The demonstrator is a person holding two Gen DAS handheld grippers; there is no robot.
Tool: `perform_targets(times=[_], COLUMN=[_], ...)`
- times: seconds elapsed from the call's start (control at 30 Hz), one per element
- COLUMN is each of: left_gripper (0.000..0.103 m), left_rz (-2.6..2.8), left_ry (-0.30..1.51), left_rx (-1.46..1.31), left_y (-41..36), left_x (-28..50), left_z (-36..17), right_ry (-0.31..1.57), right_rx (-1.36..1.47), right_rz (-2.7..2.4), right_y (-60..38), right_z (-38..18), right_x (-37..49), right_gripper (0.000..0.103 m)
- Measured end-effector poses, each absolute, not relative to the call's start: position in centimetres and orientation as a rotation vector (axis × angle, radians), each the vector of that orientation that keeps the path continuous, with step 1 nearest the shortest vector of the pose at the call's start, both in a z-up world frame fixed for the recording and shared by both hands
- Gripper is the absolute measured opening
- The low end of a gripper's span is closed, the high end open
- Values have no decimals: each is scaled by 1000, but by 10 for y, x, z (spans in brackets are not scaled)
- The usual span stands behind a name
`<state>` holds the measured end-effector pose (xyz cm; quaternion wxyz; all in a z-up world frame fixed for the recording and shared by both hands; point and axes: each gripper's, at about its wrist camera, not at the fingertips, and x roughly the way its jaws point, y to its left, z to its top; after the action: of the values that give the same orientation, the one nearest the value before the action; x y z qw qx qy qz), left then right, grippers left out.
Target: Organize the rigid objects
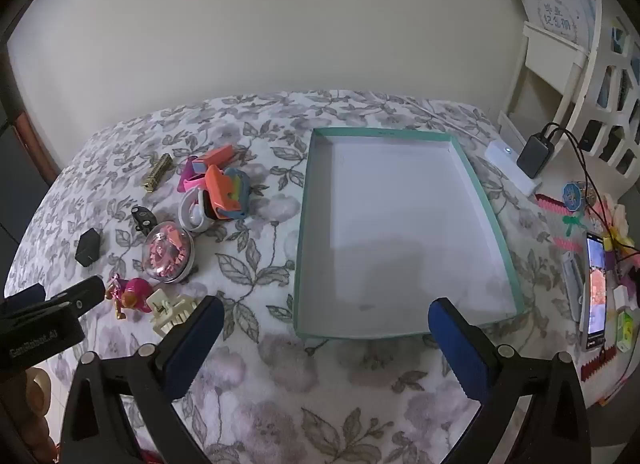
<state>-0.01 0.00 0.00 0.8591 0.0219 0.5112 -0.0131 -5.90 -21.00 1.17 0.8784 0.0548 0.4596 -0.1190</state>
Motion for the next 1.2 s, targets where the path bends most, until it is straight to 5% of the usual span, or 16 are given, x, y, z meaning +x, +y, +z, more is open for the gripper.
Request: perform_targets(times=[1.2], left_gripper=[103], left_rz=[-4], left_ry=[1086], left_rx=[52], left_y=[5], left_x=[0], left_z=[-1], right_ry=[991], right_rx=[77], right_rz=[-238], right_y=[-205], right_z=[8], right_x=[-57], right_gripper=[103])
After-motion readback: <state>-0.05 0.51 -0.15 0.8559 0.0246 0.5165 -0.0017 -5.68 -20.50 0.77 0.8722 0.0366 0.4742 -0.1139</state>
